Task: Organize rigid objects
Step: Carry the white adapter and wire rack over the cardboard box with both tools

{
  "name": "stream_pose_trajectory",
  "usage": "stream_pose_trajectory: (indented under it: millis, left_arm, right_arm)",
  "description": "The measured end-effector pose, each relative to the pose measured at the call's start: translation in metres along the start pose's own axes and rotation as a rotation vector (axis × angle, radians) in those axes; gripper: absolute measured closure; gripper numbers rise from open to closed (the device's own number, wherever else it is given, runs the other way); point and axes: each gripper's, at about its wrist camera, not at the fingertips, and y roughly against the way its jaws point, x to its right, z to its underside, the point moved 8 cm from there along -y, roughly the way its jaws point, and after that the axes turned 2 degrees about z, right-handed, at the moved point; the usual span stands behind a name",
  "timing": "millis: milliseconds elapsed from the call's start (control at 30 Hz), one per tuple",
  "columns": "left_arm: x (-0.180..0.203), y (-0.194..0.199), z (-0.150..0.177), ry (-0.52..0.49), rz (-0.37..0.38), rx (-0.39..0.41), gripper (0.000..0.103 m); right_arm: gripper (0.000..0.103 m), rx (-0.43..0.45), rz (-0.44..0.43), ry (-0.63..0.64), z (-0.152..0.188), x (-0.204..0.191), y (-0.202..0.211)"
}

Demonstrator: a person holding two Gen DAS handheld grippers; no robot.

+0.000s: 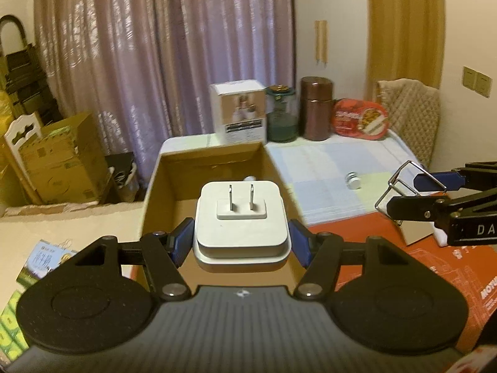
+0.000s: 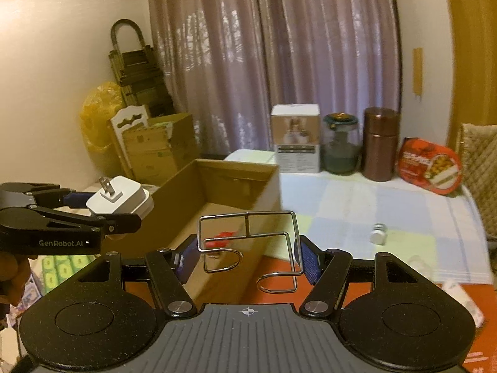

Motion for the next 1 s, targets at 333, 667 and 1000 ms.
stream_pose_trajectory:
  millis: [333,667,1000]
  left_arm:
    - [-0.048,-0.023,0.023,0.043,-0.045,-0.051,0.043]
    - [-0.07,-0.046,0.041,0.065,-0.051,-0.096,0.043]
    - [-0.072,-0.06,0.048,0.066,-0.055,-0.112,0.043]
  right_arm:
    - [0.04,-0.021,-0.08,-0.024,0.015,-0.033,-0.066]
    - [0.04,-0.08,-0.131,0.041,0.016,-0.059,-0.114]
    - [0.04,-0.135,-0.127,0.089,0.029,-0.067,-0.13]
